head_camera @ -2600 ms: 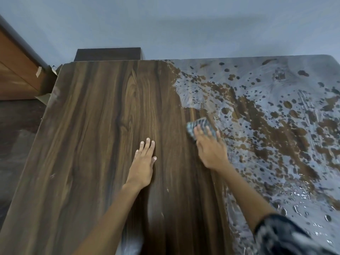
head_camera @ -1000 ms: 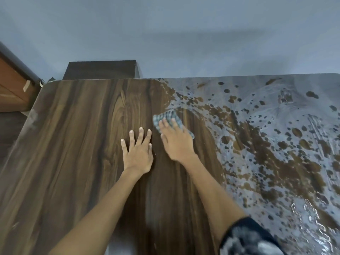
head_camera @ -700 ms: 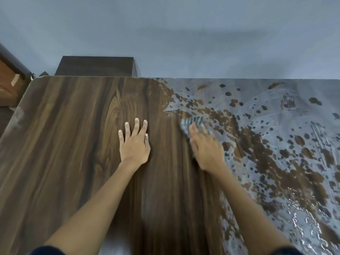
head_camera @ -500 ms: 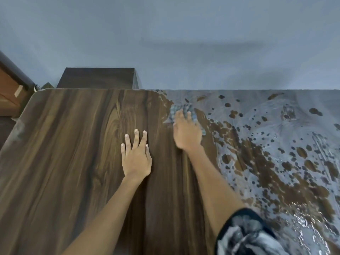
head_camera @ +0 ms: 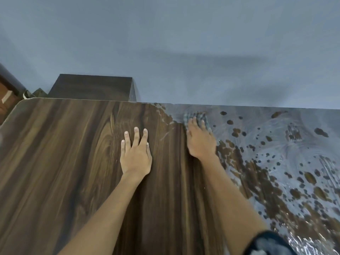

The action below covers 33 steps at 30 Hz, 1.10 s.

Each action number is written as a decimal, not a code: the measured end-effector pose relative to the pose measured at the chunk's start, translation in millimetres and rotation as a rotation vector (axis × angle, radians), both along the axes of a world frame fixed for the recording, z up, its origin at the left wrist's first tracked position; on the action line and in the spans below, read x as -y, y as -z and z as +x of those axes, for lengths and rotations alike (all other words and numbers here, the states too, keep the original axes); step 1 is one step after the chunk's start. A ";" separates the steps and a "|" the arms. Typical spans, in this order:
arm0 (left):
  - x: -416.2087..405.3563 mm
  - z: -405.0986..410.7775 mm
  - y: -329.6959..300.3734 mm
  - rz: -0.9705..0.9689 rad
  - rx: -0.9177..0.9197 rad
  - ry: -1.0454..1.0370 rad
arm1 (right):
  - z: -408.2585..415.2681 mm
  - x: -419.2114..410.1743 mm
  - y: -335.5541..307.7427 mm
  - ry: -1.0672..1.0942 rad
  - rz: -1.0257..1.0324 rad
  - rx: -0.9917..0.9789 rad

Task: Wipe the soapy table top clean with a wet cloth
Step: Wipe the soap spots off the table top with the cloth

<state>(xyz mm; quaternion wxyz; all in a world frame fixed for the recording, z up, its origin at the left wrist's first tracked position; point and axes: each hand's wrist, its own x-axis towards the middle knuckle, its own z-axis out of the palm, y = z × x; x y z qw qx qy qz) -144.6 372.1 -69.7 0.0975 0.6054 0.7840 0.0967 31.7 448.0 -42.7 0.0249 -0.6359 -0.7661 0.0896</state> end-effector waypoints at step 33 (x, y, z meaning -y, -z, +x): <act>-13.3 -8.5 12.5 0.147 0.016 0.111 | -76.8 -67.2 -4.7 0.159 -0.057 0.004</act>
